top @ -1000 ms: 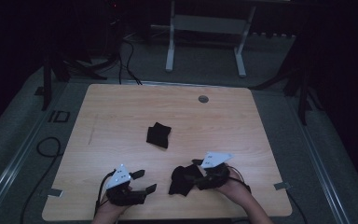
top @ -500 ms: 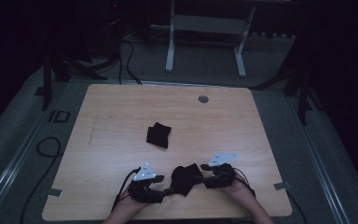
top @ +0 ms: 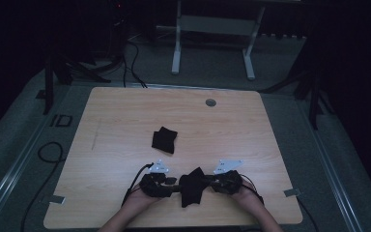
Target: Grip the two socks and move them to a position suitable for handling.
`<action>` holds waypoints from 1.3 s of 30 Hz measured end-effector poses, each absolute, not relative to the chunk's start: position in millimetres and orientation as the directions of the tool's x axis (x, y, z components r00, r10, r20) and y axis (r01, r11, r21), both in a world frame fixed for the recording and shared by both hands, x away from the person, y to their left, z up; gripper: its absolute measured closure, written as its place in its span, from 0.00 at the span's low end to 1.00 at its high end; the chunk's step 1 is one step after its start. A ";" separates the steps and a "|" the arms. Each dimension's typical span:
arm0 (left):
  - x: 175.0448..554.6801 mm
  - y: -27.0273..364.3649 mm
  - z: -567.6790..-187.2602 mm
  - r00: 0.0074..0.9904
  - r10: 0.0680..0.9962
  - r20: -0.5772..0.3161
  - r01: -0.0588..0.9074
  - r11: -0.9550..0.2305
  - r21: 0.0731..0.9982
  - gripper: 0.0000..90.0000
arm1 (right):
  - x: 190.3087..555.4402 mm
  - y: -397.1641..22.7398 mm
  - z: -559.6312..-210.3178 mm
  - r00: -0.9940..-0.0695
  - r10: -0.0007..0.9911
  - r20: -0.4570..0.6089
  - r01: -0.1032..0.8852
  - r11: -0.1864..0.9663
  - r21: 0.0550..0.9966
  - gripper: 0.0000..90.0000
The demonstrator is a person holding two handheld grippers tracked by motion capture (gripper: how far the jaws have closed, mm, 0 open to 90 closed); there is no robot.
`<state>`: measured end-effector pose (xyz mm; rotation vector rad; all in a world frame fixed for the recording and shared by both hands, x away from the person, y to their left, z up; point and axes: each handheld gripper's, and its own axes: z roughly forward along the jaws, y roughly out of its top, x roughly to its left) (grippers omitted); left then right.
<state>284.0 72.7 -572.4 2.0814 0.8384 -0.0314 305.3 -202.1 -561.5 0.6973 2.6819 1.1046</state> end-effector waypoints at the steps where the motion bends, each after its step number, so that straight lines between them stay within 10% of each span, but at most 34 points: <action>1: 285.2 70.6 -572.8 0.775 0.547 -0.317 0.573 -0.395 0.718 0.65 | 304.9 -201.7 -561.5 -0.878 0.477 0.025 0.357 0.620 0.699 0.87; 8: 286.2 57.3 -572.7 0.777 0.554 -0.299 0.567 -0.411 0.714 0.94 | 302.1 -199.5 -561.1 -0.872 0.489 0.004 0.348 0.615 0.707 0.93; 26: 261.7 135.4 -532.4 0.699 0.602 -0.386 0.610 -0.219 0.762 0.96 | 296.2 -256.2 -514.0 -0.803 0.594 0.047 0.388 0.461 0.798 0.96; 39: 257.0 149.9 -564.2 0.668 0.619 -0.412 0.659 -0.237 0.714 0.96 | 272.9 -277.8 -541.7 -0.783 0.610 0.124 0.480 0.464 0.745 0.95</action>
